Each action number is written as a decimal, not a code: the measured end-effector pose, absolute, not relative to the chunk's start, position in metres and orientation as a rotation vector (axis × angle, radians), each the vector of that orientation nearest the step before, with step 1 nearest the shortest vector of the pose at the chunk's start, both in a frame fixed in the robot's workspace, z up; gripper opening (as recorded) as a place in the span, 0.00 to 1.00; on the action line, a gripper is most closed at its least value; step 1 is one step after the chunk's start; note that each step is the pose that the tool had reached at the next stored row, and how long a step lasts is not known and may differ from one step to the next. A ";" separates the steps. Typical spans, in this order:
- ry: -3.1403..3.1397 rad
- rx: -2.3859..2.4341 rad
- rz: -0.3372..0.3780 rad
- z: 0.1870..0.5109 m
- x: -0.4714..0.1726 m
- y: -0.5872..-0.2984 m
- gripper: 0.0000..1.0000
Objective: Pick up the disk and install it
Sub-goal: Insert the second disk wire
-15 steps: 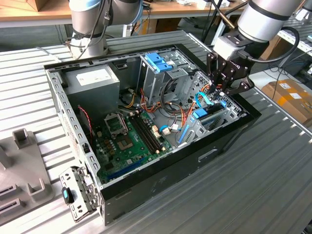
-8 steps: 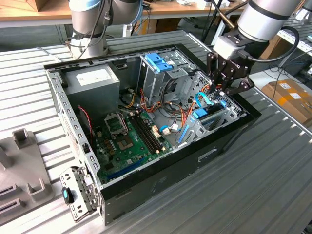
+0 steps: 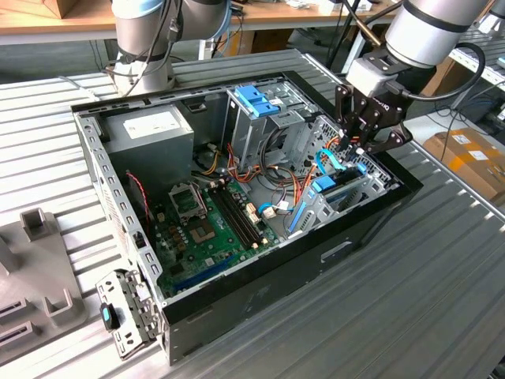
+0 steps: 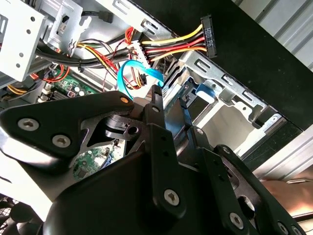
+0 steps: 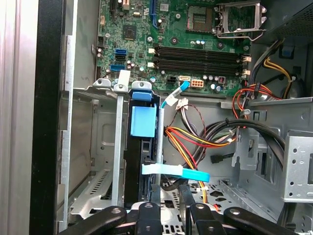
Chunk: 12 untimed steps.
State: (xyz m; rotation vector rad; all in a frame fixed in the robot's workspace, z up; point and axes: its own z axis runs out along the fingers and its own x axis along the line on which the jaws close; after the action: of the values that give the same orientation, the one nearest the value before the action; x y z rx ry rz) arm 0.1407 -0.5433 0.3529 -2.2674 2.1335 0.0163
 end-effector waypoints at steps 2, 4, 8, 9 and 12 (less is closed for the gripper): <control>2.134 -2.267 0.016 0.353 0.141 -0.543 0.30; 2.133 -2.268 0.016 0.353 0.141 -0.543 0.30; 2.134 -2.267 0.016 0.353 0.143 -0.543 0.30; 2.134 -2.267 0.016 0.353 0.143 -0.543 0.30; 2.134 -2.268 0.016 0.358 0.143 -0.543 0.30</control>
State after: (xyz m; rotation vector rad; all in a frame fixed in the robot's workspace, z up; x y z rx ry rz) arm 0.1429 -0.5433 0.3576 -2.2676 2.1338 0.0158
